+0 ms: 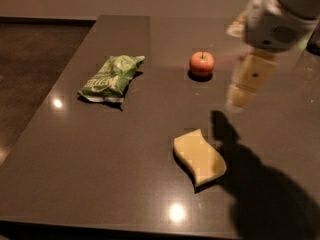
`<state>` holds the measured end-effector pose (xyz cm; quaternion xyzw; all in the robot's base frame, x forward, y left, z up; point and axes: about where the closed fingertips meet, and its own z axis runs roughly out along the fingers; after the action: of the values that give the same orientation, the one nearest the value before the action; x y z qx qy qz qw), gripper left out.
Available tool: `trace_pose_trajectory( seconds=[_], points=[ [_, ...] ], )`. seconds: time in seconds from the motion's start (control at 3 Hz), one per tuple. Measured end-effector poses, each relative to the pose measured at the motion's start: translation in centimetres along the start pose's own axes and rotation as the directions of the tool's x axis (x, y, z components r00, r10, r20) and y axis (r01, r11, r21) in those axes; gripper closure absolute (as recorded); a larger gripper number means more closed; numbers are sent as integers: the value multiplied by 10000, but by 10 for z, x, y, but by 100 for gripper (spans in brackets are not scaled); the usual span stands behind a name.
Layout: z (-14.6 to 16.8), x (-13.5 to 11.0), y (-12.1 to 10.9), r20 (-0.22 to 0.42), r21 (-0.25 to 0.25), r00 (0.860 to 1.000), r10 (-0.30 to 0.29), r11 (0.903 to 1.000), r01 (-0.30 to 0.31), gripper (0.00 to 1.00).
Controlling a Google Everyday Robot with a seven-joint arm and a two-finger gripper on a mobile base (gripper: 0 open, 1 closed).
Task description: Move green jalapeno chip bag near sponge
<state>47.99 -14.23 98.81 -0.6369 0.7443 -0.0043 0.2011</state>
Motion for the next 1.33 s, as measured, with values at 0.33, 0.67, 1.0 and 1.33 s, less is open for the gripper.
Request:
trace_pose_trajectory(
  seconds=[0.33, 0.67, 1.0, 1.33],
  points=[
    [20, -43, -10, 251, 2, 9972, -700, 9975, 700, 0],
    [53, -93, -28, 308, 90, 9853, -1678, 9858, 1676, 0],
    [94, -129, -52, 258, 57, 9598, -2794, 9602, 2793, 0],
    [115, -148, -62, 296, 30, 9343, -3552, 9347, 3553, 0]
  ],
)
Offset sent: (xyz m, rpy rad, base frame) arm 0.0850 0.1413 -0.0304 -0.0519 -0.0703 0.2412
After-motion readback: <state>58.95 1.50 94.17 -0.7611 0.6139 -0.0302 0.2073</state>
